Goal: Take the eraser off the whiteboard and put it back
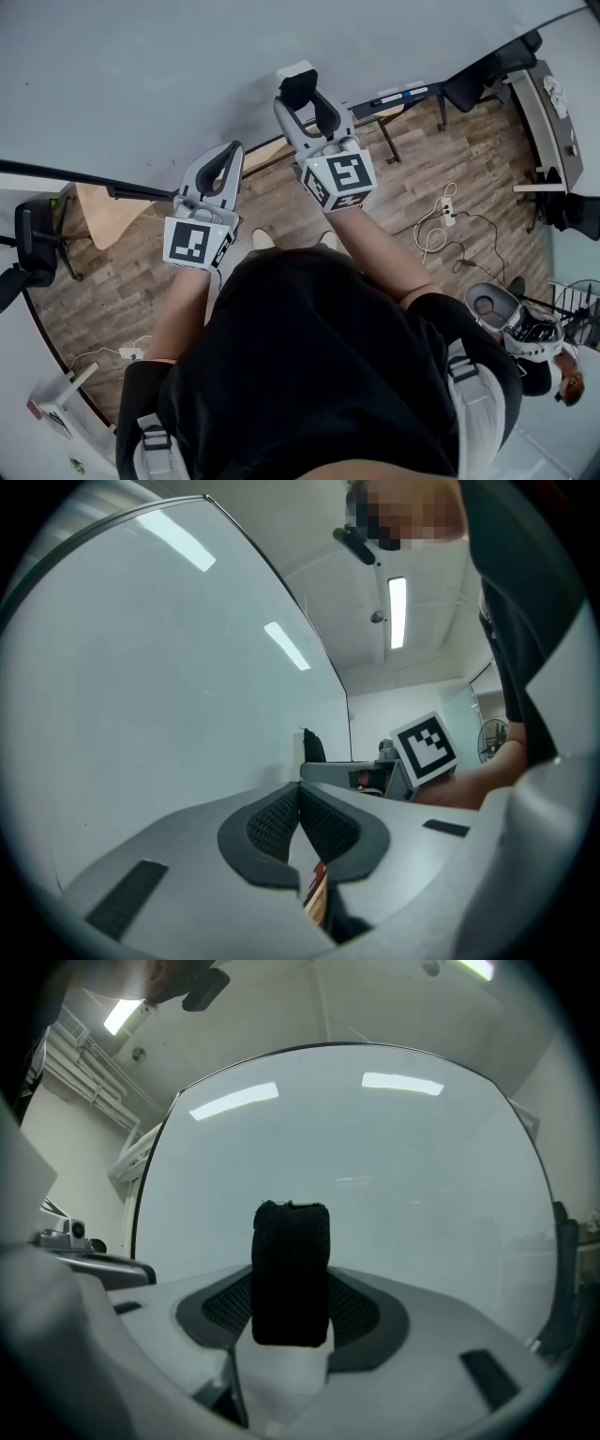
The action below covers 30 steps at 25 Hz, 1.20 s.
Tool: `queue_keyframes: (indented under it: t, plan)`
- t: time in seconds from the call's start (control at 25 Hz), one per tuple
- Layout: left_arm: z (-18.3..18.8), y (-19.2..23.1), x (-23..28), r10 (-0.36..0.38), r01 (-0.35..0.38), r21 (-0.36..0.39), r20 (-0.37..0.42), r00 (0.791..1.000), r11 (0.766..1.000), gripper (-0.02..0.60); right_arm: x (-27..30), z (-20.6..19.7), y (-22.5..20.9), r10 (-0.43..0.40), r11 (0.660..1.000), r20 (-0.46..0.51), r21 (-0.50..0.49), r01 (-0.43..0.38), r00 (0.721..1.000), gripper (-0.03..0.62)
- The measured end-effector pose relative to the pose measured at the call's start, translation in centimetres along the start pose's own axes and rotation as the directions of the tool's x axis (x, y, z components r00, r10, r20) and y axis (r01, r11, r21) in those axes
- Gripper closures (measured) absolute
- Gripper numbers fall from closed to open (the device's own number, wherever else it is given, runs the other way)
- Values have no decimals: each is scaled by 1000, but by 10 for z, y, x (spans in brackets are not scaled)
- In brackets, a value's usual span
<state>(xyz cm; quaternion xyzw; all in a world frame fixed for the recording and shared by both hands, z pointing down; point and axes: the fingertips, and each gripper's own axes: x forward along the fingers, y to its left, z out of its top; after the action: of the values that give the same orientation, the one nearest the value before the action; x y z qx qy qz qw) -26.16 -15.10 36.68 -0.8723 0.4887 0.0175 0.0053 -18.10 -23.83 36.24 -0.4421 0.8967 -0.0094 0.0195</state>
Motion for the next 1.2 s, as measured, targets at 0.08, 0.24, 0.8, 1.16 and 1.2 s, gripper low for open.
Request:
queue_keyframes:
  t: [0.08,0.24,0.8,1.16,1.2]
  plan:
    - [1,-6,1,6,-6,1,1,1000,1000,586,-7,0,-2,16,1000,-2,6,-16,1000,370]
    - [2,-18,4,22,-22,7,5,1000,1000,586,-23,1,-6,48,999,-2,12,-48,999,370]
    - [13,-73,-1,107,-107,36,14,994,994,586,-84,9,1,292,956,28,0,-292,956,370]
    - [8,-92,-18,175,-175,45,7,985,983,586,-114,15,8,422,907,46,-26,-421,905,370]
    - [9,-95,-19,181,-181,48,11,983,982,586,-118,16,7,432,902,48,-23,-432,900,369]
